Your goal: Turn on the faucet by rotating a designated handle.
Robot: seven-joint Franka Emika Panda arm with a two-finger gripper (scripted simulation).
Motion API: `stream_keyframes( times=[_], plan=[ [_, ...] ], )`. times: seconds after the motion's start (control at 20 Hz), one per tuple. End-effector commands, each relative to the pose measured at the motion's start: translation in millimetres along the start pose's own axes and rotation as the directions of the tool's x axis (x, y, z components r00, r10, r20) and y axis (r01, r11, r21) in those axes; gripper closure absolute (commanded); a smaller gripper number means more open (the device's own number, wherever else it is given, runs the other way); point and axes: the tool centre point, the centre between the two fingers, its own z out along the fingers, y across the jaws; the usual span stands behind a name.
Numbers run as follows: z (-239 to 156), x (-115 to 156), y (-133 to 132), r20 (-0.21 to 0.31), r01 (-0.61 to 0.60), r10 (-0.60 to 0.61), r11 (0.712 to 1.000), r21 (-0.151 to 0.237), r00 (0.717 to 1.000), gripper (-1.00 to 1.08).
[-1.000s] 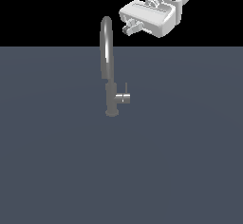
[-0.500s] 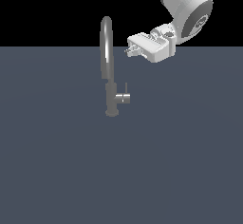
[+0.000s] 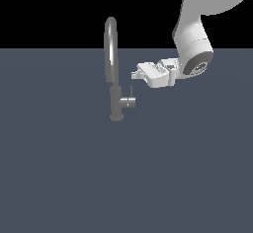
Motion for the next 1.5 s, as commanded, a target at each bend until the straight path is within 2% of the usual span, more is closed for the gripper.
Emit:
stream_keyframes(
  times=[0.0, 0.25, 0.45, 0.95, 1.45],
  plan=[
    [2.7, 15.8, -3.0, 0.04, -0.037, 0.036, 0.999, 0.037, 0.999, 1.08],
    [8.4, 39.7, -5.6, 0.098, -0.094, 0.085, 0.992, 0.087, 0.992, 1.08],
    [11.2, 49.1, -6.3, 0.121, -0.117, 0.104, 0.988, 0.105, 0.987, 1.08],
    [11.7, 47.8, -6.4, 0.118, -0.113, 0.101, 0.988, 0.103, 0.988, 1.08],
    [12.7, 38.6, 10.9, 0.118, -0.113, 0.101, 0.988, 0.103, 0.988, 1.08]
  ],
)
